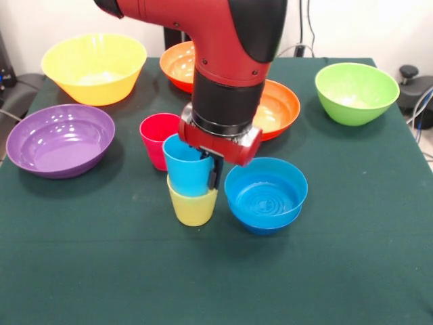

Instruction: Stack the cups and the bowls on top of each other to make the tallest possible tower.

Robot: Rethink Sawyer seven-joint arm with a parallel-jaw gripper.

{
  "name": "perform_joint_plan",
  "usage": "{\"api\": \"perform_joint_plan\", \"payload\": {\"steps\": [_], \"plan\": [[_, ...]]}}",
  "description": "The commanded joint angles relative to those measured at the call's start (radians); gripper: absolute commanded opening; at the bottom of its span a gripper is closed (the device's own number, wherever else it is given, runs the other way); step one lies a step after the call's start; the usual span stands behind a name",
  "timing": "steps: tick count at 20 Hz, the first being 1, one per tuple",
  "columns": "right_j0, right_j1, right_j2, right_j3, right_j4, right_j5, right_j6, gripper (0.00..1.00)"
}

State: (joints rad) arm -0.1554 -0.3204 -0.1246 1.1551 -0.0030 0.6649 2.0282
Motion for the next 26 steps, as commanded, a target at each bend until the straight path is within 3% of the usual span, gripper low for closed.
{"api": "perform_joint_plan", "payload": {"steps": [1, 12, 26], "plan": [[0.001, 0.095, 0.067, 0.053, 0.021, -0.071, 0.157, 0.00], [0.024, 0.074, 0.052, 0.124, 0.048, -0.106, 0.166, 0.00], [0.019, 0.104, 0.036, 0.059, 0.077, -0.047, 0.147, 0.00]]}}
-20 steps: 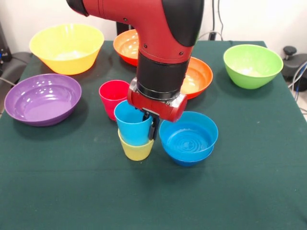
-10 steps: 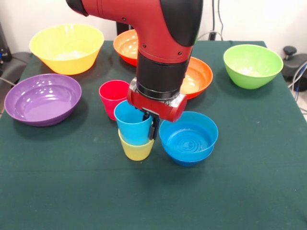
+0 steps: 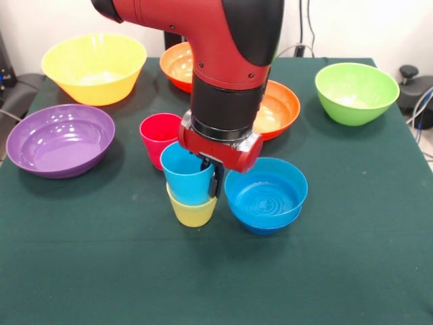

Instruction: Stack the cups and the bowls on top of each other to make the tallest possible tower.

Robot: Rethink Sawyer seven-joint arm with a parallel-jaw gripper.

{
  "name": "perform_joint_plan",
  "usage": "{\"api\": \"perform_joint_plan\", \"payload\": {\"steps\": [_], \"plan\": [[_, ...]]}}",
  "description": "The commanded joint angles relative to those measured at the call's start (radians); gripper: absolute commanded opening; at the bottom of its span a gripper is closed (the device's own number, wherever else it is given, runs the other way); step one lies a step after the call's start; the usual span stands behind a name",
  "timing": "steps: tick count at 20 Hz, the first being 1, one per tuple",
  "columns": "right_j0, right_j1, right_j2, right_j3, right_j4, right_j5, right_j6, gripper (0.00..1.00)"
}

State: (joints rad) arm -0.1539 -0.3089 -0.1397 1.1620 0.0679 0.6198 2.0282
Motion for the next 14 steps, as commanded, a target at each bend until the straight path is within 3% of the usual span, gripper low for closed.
{"api": "perform_joint_plan", "payload": {"steps": [1, 11, 12, 14], "plan": [[0.019, 0.089, 0.051, 0.061, 0.007, -0.007, 0.149, 0.00], [0.028, 0.093, 0.033, 0.055, 0.016, 0.007, 0.151, 0.00], [0.030, 0.093, 0.030, 0.057, 0.021, 0.005, 0.147, 1.00], [0.031, 0.093, 0.028, 0.056, 0.022, 0.006, 0.148, 1.00]]}}
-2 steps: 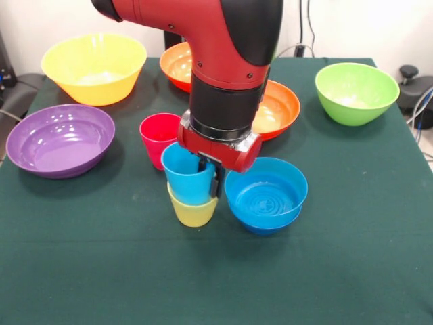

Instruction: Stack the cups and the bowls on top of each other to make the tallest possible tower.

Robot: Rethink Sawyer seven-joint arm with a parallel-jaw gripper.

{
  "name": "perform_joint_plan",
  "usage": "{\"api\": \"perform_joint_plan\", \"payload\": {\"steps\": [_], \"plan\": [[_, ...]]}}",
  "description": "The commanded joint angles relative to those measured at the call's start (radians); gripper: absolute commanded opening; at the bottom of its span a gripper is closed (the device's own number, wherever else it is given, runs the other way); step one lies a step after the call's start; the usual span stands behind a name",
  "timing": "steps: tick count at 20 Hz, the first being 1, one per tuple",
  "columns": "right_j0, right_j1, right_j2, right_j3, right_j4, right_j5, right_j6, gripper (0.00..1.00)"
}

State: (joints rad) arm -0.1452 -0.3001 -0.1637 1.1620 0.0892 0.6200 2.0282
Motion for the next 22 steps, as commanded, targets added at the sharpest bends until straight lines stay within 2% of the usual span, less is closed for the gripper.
{"api": "perform_joint_plan", "payload": {"steps": [1, 9, 22], "plan": [[0.023, 0.085, 0.051, 0.056, 0.001, 0.006, 0.148, 1.00], [0.027, 0.085, 0.045, 0.061, 0.012, 0.003, 0.143, 1.00], [0.029, 0.087, 0.025, 0.065, 0.002, -0.057, 0.151, 1.00]]}}
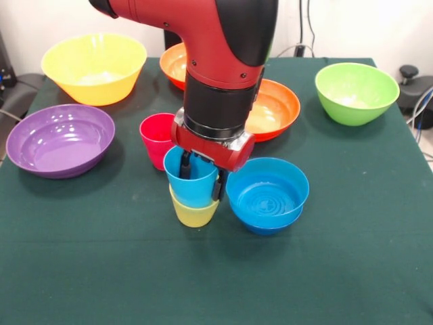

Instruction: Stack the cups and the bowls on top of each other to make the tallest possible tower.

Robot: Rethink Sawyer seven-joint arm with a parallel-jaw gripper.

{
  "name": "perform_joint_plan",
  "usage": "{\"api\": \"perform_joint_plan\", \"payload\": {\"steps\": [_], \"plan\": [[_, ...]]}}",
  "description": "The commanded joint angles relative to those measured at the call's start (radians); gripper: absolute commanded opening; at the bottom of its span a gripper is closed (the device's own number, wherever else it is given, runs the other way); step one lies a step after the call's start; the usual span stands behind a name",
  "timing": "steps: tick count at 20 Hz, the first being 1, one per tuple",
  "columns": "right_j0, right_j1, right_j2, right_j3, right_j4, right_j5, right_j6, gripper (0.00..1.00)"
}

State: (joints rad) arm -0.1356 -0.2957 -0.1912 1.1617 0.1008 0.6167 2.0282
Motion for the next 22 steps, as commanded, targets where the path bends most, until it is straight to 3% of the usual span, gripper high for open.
{"api": "perform_joint_plan", "payload": {"steps": [1, 10, 22], "plan": [[0.020, 0.082, 0.051, 0.067, -0.009, -0.057, 0.152, 1.00], [0.011, 0.018, 0.060, 0.078, 0.007, 0.007, 0.126, 1.00], [0.011, 0.002, 0.055, 0.080, 0.010, 0.025, 0.128, 1.00]]}}
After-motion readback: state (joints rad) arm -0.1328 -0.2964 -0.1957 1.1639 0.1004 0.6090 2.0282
